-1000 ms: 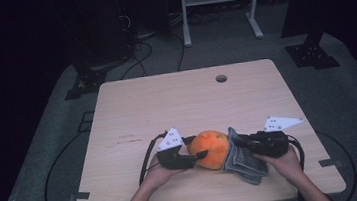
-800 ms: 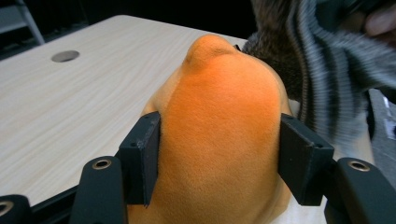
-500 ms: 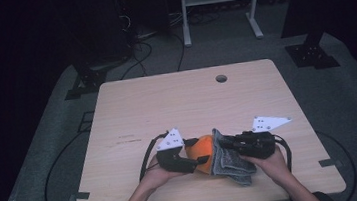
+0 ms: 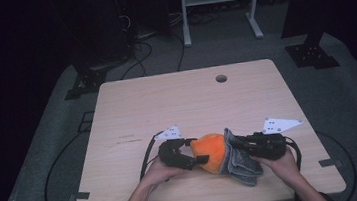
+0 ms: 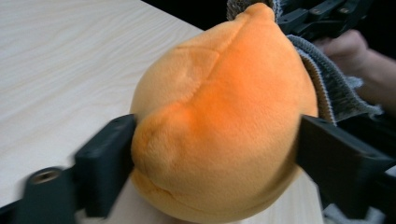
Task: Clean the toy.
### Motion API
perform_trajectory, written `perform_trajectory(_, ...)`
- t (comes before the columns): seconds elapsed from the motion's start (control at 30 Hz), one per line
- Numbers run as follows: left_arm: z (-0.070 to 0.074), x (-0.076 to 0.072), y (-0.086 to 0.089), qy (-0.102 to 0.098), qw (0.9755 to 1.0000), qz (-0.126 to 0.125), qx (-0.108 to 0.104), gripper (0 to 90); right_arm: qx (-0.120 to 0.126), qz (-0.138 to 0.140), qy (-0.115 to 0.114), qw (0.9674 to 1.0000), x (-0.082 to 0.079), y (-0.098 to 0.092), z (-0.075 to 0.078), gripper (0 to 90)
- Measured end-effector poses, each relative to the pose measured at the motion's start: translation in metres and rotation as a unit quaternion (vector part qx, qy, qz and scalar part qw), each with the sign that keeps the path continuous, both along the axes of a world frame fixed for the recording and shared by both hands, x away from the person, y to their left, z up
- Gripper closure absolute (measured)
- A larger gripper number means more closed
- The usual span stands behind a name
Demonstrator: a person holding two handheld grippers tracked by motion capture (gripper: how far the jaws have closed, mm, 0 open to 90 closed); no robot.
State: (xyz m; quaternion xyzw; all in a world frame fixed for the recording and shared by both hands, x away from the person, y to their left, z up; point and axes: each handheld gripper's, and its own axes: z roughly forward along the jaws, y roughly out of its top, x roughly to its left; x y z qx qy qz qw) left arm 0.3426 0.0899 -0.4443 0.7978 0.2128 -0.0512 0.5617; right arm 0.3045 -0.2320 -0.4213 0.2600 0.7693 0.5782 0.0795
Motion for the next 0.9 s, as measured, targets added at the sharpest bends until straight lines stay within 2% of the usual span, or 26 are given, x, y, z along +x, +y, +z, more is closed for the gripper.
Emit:
perform_trajectory(0.03,0.002,-0.002,0.001,-0.011,0.9999,0.002,0.000,25.1,0.000,-0.001,-0.001,1.0000,0.000,0.000,0.000,78.4)
perform_trajectory(0.07,0.006,-0.004,0.001,-0.024,0.9997,0.003,0.005,28.7,0.000,-0.002,-0.002,1.0000,0.001,0.000,0.000,78.4)
perform_trajectory(0.13,0.016,-0.011,0.003,-0.046,0.9989,0.007,-0.002,35.2,0.001,-0.009,-0.005,1.0000,0.001,0.000,0.002,78.4)
perform_trajectory(0.2,0.027,-0.015,0.006,-0.063,0.9979,0.009,-0.013,37.7,-0.008,-0.013,-0.007,0.9999,0.003,0.001,0.003,78.4)
perform_trajectory(0.27,0.034,-0.017,0.010,-0.071,0.9972,0.009,-0.018,39.0,-0.011,-0.012,0.001,0.9999,0.006,0.004,0.001,78.4)
perform_trajectory(0.33,0.035,-0.017,0.013,-0.086,0.9961,0.021,0.004,39.7,-0.010,-0.009,0.008,0.9999,0.009,0.008,-0.003,78.4)
perform_trajectory(0.37,0.033,-0.017,0.013,-0.086,0.9958,0.027,0.017,39.8,-0.011,-0.012,0.009,0.9998,0.009,0.010,-0.004,78.6)
perform_trajectory(0.43,0.028,-0.016,0.015,-0.078,0.9962,0.038,0.011,40.6,-0.016,-0.012,0.002,0.9998,0.006,0.013,-0.003,78.8)
perform_trajectory(0.47,0.028,-0.014,0.016,-0.078,0.9959,0.044,0.014,40.8,-0.016,-0.009,-0.006,0.9998,0.004,0.015,0.000,78.9)
perform_trajectory(0.57,0.027,-0.013,0.014,-0.070,0.9960,0.054,0.014,40.8,-0.001,0.009,-0.027,0.9996,-0.004,0.020,0.010,79.0)
perform_trajectory(0.7,0.027,-0.016,0.011,-0.079,0.9953,0.050,0.025,41.1,-0.024,0.021,-0.047,0.9984,-0.005,0.030,0.017,78.9)
perform_trajectory(0.83,0.025,-0.017,0.011,-0.070,0.9966,0.039,0.017,41.1,-0.021,-0.002,-0.028,0.9994,0.009,0.022,0.009,79.0)
perform_trajectory(0.9,0.025,-0.016,0.011,-0.065,0.9977,0.016,0.005,37.2,-0.017,-0.007,-0.018,0.9997,0.013,0.019,0.005,78.9)
